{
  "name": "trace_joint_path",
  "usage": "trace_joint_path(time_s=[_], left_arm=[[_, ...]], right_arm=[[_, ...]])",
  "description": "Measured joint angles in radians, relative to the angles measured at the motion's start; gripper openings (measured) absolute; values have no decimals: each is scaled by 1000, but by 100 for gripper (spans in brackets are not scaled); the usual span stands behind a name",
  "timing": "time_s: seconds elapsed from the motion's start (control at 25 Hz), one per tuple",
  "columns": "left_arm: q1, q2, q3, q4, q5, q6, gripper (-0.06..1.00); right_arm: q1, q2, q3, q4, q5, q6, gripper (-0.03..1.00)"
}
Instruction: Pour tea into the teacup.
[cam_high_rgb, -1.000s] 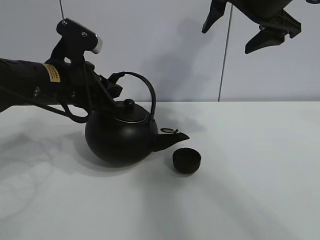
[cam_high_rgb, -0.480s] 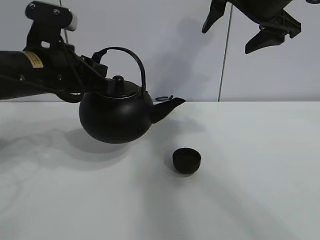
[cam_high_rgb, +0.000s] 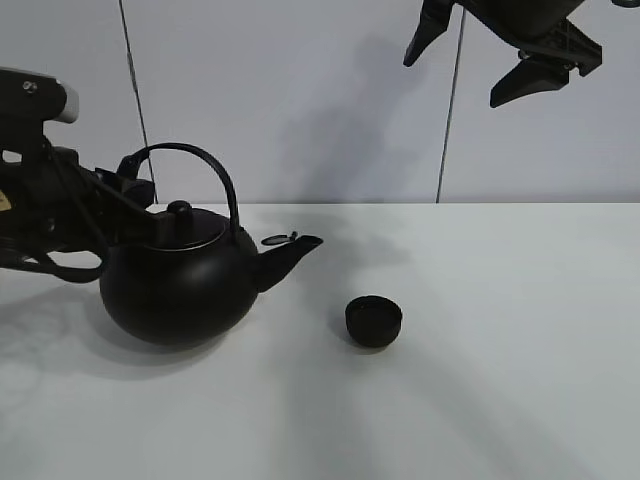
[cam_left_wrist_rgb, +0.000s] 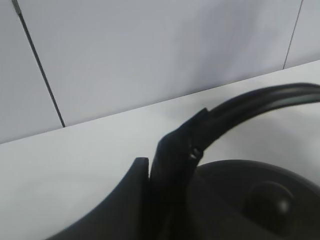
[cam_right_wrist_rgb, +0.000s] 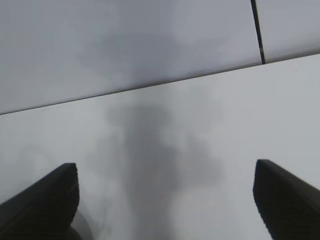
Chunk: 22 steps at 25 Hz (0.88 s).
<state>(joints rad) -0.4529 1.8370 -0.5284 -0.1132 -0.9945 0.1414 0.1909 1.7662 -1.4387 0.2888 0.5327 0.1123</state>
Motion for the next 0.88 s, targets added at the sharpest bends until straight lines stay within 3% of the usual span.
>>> trace_joint_path(time_s=[0.88], left_arm=[[0, 44, 54, 44, -51, -24, 11]], right_arm=[[0, 0, 0, 0, 0, 0, 65]])
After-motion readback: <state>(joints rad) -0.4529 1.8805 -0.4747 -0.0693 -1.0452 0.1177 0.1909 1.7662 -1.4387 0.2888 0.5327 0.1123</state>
